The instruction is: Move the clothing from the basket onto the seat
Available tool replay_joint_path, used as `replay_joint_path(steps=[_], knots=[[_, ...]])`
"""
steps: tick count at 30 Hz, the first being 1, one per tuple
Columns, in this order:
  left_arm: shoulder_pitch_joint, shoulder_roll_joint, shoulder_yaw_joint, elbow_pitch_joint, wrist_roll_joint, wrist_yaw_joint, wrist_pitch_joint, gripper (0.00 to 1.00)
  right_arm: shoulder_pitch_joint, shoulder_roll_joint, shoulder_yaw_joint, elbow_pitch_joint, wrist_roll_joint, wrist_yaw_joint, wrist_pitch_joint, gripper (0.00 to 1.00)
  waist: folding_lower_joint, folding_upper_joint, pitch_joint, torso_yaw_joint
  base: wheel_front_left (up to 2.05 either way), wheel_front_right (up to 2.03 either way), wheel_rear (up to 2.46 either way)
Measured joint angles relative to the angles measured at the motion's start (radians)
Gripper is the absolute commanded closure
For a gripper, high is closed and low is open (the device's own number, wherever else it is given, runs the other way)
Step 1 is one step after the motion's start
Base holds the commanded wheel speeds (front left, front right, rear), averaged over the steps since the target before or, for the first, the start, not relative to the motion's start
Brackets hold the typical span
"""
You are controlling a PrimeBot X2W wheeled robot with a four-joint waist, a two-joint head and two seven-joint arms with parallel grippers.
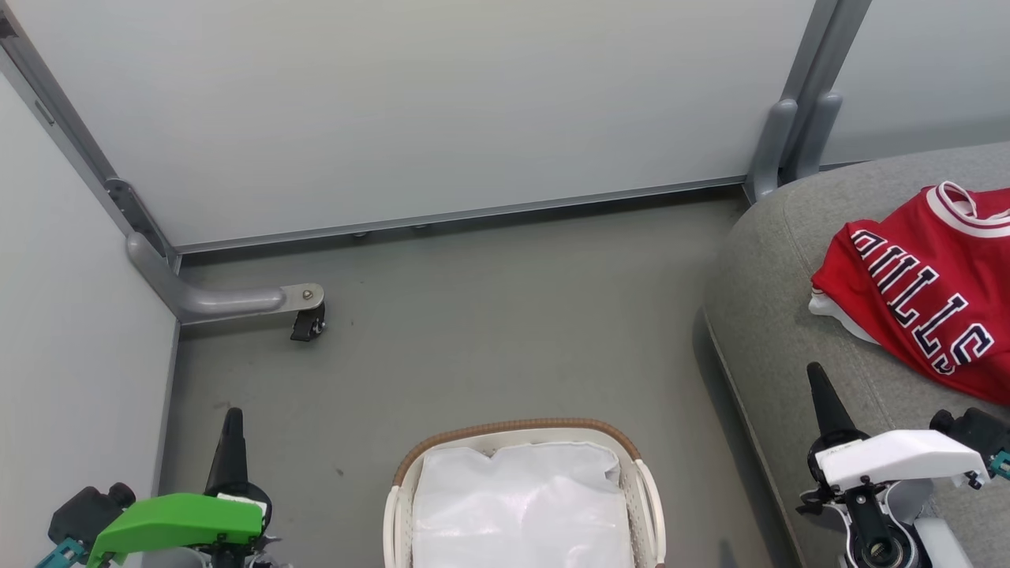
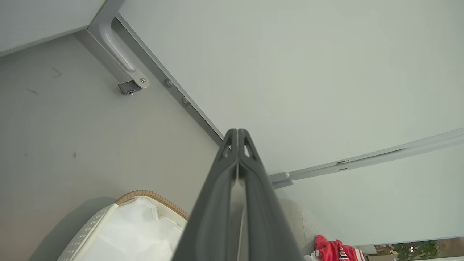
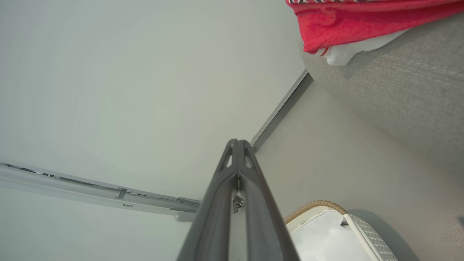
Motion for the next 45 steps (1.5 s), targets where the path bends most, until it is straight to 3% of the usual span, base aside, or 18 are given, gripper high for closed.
replay_joint_path(steps=[45], knots=[[-0.036, 0.002, 0.053, -0.038, -0.363, 0.0, 0.109, 1.0, 0.014, -0.002, -0.036, -0.06, 0.393, 0.0, 0.104, 1.0, 0.0, 0.0, -0.018, -0.013, 0.0, 0.0, 0.0]])
